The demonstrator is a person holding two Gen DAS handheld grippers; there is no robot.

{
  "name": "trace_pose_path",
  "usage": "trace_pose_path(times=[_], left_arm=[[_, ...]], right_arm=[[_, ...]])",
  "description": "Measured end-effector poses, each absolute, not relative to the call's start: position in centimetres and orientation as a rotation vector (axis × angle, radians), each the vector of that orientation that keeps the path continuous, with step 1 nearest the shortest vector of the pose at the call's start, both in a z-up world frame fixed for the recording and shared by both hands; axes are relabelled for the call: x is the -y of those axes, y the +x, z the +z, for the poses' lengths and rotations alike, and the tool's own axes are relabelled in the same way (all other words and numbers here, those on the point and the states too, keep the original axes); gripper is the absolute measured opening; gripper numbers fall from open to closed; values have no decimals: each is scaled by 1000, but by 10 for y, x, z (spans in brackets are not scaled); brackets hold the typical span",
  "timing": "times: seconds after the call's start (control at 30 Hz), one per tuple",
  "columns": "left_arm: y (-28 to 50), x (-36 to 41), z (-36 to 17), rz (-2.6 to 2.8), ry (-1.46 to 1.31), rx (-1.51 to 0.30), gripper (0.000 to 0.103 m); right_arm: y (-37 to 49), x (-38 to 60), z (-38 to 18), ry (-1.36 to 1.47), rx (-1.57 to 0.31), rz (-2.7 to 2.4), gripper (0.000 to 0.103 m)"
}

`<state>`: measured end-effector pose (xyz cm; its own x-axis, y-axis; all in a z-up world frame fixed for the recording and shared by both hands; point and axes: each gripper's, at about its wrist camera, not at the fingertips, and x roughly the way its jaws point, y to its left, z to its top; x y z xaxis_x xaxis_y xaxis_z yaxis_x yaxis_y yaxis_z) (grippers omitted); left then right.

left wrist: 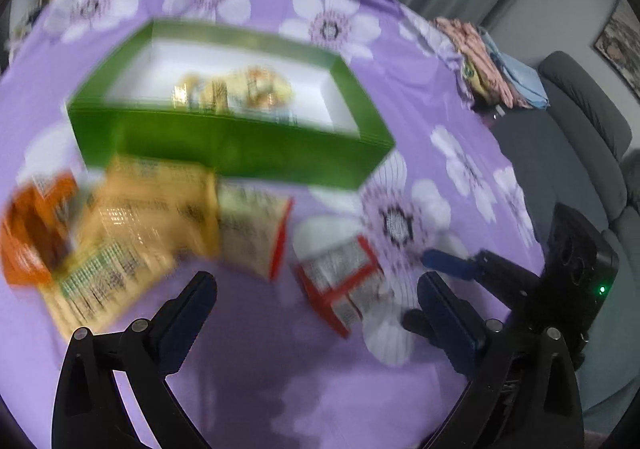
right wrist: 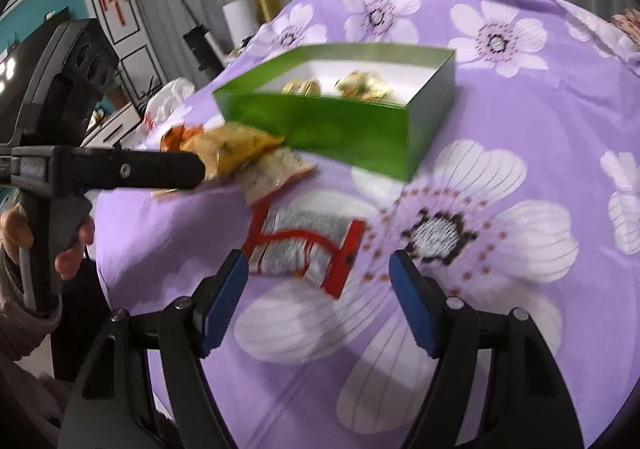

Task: Organize snacks
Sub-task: 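Move the left gripper to the red-and-white snack packet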

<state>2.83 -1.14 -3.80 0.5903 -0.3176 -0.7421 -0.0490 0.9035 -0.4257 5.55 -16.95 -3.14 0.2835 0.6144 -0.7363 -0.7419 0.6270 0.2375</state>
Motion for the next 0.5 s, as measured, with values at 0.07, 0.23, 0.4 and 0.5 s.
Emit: trace_pose_path(times=[0.07, 0.23, 0.4, 0.5], left_arm=[[28, 19, -48, -161, -435, -959, 100], [34, 32, -62, -177, -447, -982, 100], [43, 35, -67, -187, -470, -988, 100], [46, 34, -69, -194, -484, -984, 100]], right_arm=[[57, 165, -38, -158, -920, 926, 73], [57, 155, -47, -175, -936, 932, 72], [60, 152, -49, -162, -934, 935, 74], [63, 152, -50, -137, -945, 943, 75]])
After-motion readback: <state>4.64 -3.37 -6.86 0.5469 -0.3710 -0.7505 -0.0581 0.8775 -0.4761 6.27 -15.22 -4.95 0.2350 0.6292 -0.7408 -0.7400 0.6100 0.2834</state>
